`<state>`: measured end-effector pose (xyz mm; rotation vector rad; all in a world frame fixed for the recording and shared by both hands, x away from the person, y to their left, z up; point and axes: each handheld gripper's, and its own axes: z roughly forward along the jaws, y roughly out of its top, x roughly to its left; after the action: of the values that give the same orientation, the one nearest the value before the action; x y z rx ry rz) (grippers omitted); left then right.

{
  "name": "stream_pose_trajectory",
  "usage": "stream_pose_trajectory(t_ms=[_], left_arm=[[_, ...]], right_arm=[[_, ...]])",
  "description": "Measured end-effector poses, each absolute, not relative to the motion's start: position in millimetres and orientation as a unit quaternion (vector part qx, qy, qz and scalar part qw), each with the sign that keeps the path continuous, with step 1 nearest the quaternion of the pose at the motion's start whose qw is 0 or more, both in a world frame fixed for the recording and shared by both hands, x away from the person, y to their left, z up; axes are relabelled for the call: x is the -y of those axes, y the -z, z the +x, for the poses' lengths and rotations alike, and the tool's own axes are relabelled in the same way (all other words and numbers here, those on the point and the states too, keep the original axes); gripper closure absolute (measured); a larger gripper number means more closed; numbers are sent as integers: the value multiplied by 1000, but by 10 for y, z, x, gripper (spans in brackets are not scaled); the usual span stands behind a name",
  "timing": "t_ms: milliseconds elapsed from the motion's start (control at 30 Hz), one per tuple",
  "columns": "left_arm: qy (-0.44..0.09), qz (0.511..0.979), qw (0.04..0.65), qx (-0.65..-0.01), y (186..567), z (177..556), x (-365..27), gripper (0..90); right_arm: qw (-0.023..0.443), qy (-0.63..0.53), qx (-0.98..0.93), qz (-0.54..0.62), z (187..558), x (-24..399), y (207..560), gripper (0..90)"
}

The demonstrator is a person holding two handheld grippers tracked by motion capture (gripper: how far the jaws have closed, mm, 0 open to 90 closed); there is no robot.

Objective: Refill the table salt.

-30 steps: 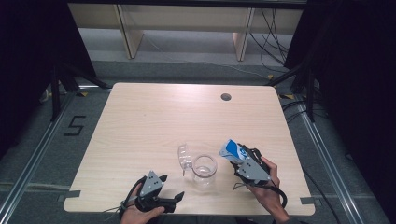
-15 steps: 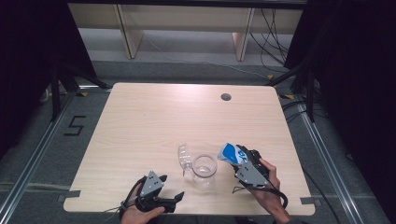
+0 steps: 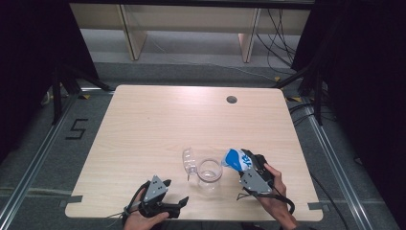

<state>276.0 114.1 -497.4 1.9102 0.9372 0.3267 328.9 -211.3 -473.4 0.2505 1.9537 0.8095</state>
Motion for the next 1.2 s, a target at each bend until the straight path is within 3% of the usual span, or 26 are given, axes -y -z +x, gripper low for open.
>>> stream_pose_trajectory(t_ms=[1200], left_arm=[[-133, 780, 479, -380, 4985, 2773, -1141, 154]], right_arm=[[543, -246, -802, 28, 3298, 1990, 4795, 470]])
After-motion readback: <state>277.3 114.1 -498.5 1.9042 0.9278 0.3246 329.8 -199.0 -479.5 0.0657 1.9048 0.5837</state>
